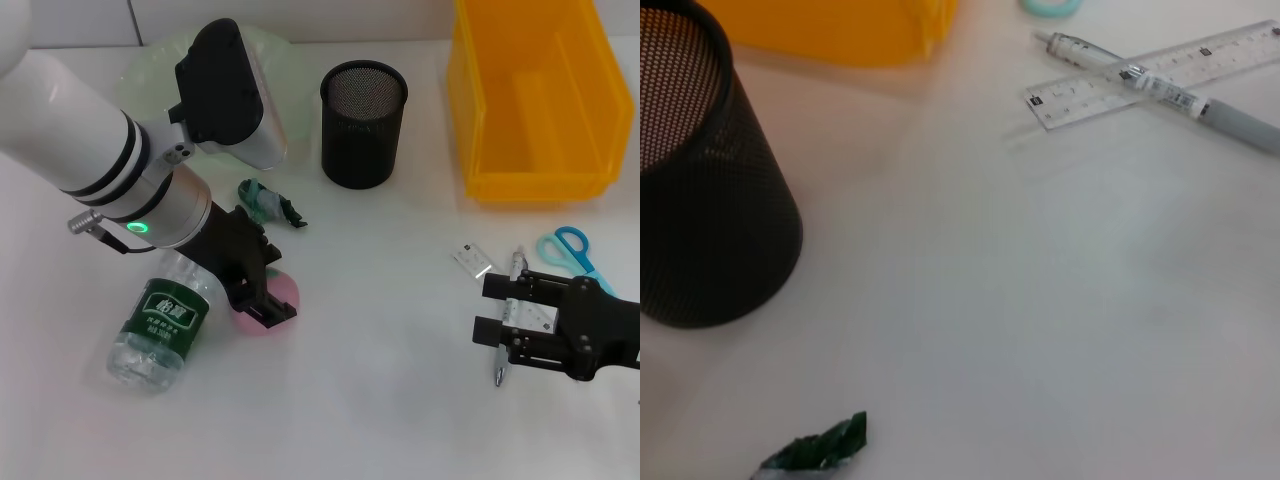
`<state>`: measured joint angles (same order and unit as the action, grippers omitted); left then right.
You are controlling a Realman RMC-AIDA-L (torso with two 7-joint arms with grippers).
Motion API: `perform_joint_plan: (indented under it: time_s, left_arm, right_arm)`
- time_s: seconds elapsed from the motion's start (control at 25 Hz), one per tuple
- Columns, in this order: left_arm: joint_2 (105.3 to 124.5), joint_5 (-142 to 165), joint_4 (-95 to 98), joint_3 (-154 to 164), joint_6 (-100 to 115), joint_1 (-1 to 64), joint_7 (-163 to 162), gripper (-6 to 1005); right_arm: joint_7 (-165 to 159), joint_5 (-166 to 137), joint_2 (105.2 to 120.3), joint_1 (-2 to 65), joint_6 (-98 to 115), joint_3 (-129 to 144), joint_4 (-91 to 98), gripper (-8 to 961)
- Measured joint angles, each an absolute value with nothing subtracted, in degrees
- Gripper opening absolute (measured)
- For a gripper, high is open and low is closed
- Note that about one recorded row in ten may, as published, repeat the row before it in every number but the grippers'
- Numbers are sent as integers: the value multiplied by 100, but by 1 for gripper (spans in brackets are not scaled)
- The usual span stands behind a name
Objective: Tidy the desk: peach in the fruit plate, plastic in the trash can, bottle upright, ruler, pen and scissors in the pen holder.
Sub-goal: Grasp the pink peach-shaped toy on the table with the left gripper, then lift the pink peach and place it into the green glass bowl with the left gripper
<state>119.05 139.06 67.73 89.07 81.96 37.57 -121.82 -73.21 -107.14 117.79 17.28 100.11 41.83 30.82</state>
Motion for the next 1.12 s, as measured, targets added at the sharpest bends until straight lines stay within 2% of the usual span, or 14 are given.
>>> perform_joint_plan:
  time_s: [0.08,0.52,0.6,0.84,1.12]
  left_arm:
    - [11901,13910,6774,8920,8199,3738,-12186,818]
    - [11891,13918,6789,9009,8107,3632,-12147,583]
    - [11895,13898,6880,9000,8106,3599,-12177,340]
    - [11879,13783,7248,8890,8098,3441,-12290,193]
    - [11852,13323,7314,8074,8260,3389,-12214,141]
  right_arm:
    - [-7321,-10707,11779,1729,10010,4181,3082,700]
    - [-7321,-10687,11788,1740,9971,4158,3085,699]
    - [-7321,-10687,11787,1740,9971,4157,3085,699]
    - [-7321,-10693,11786,1736,9971,4125,3085,699]
    - [-7316,-10696,11786,1715,9972,4102,3085,699]
